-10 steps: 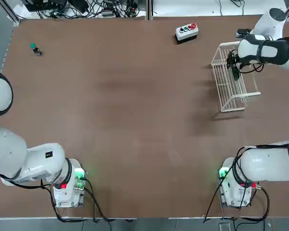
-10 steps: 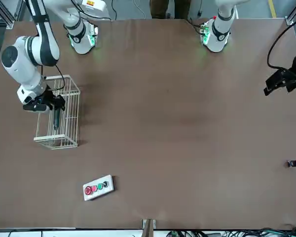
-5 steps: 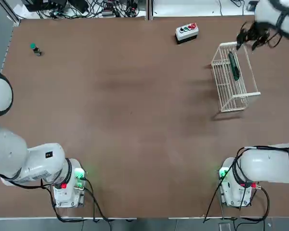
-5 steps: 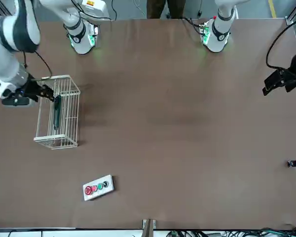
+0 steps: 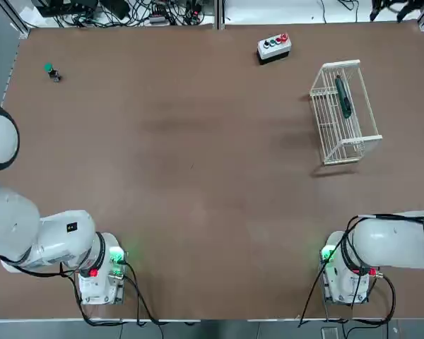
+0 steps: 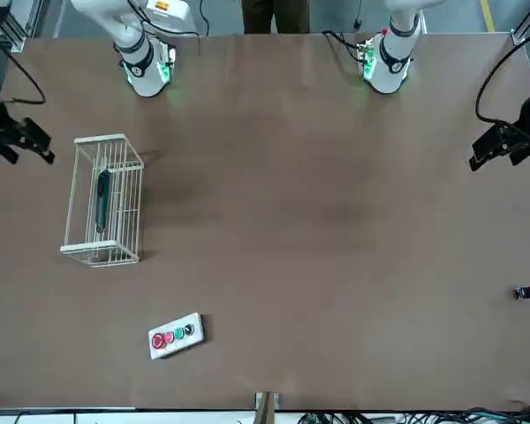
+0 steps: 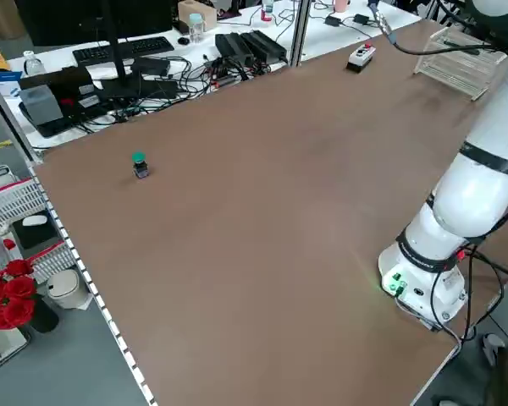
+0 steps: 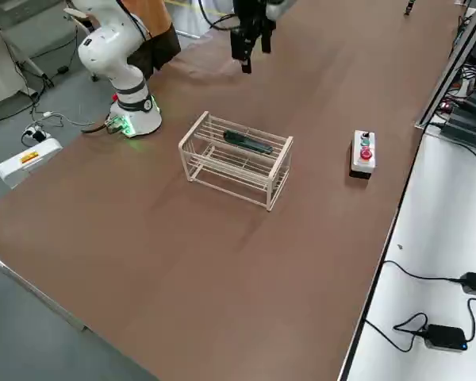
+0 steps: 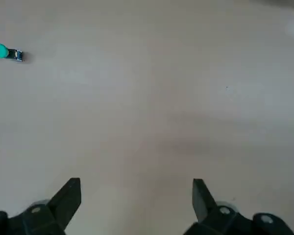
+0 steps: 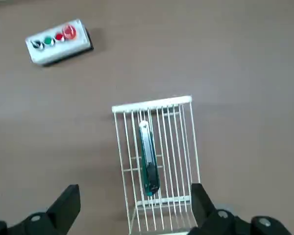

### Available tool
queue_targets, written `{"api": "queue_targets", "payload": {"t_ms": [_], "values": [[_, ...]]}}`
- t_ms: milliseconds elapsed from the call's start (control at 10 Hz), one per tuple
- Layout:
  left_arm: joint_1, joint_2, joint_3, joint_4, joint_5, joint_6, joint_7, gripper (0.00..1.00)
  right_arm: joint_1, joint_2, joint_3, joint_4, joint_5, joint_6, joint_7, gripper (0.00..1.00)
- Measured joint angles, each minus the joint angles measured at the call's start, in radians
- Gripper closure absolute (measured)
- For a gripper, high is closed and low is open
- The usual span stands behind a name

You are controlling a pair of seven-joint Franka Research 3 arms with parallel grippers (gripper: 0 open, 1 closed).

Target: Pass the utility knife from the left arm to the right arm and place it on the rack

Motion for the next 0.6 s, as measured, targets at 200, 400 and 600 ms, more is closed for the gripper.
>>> {"api": "queue_targets", "payload": {"t_ms": [200,400,600], "values": [[-0.001,0.000,0.000,0.000,0.000,0.000,0.000,0.00,0.000,0.028,0.000,0.085,0.000,-0.059,0.011,0.00],[0.001,0.000,0.000,0.000,0.000,0.000,0.001,0.00,0.000,0.075,0.003,0.174,0.000,-0.167,0.051,0.00],[0.003,0.000,0.001,0.000,0.000,0.000,0.002,0.00,0.000,0.120,0.006,0.211,0.000,-0.204,0.065,0.00]]}}
